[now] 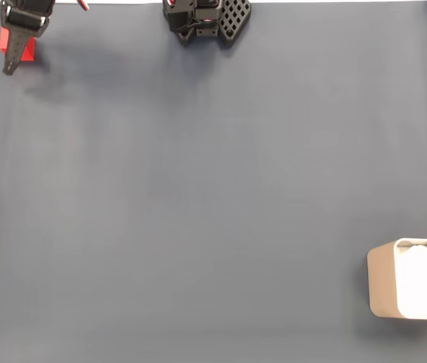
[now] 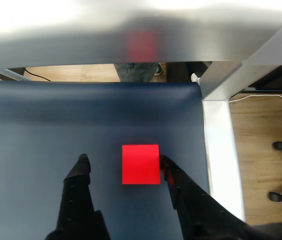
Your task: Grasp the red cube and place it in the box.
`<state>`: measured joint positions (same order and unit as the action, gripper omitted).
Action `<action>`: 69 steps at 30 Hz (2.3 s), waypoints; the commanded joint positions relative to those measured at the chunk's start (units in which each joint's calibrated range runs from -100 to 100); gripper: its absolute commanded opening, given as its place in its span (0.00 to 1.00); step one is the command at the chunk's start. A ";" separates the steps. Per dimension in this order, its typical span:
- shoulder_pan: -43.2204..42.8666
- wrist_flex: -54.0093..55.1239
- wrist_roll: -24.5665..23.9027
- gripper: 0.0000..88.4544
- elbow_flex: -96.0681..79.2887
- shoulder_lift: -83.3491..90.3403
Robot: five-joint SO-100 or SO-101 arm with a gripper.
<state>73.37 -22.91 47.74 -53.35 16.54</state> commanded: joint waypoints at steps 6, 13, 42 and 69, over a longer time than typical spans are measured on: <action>-0.43 1.76 0.20 0.36 0.33 -0.43; -0.43 2.09 0.39 0.33 0.24 -0.86; -0.07 4.88 2.05 0.18 -2.22 -1.64; -0.50 4.22 2.39 0.05 -1.31 -2.07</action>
<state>73.37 -19.01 49.84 -55.79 14.37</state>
